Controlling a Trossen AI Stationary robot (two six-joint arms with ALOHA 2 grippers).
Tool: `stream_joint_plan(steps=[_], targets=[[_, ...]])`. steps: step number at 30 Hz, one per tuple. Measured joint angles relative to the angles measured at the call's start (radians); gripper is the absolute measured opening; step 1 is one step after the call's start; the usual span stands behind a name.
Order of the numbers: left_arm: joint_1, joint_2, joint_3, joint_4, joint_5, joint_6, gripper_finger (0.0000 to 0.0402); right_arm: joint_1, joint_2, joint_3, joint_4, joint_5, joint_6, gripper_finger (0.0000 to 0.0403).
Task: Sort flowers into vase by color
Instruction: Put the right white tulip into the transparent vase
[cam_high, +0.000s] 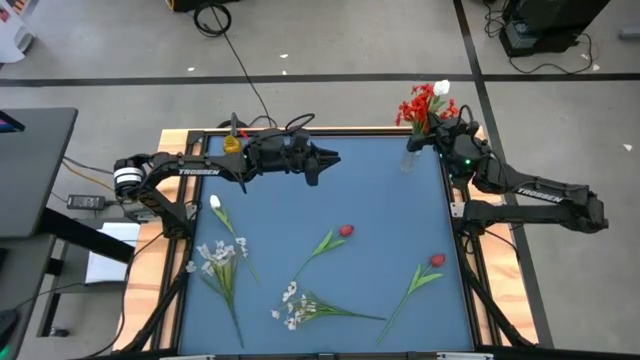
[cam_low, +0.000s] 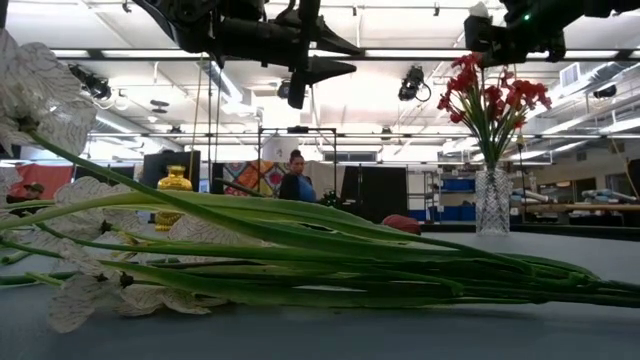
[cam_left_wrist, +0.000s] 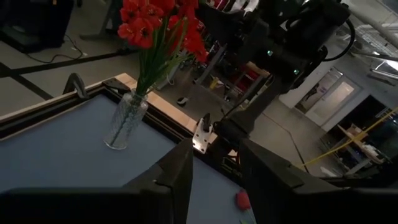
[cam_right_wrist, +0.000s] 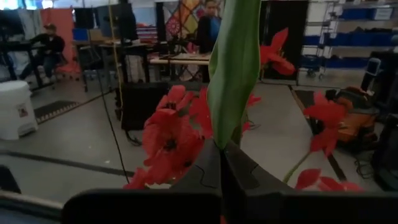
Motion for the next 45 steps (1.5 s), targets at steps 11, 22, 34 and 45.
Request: stream_joint_plan(steps=[11,22,34,45], targets=[[0.004,0.000,0.000,-0.001,0.000,0.001,0.0137,-0.026,-0.019,0.012,-0.022,0.048,-0.060,0.0000],[0.011,0.000,0.000,-0.002,-0.007,0.008,0.0137,-0.060,0.051,0.013,-0.048,0.004,-0.021,0.0000],[0.011,0.000,0.000,-0.002,-0.007,0.009,0.0137,-0.072,0.058,0.009,0.045,-0.006,-0.129,0.0000],[0.011,0.000,0.000,-0.033,-0.007,0.011,0.0137,-0.062,0.070,0.010,-0.193,-0.059,0.100,0.0000]])
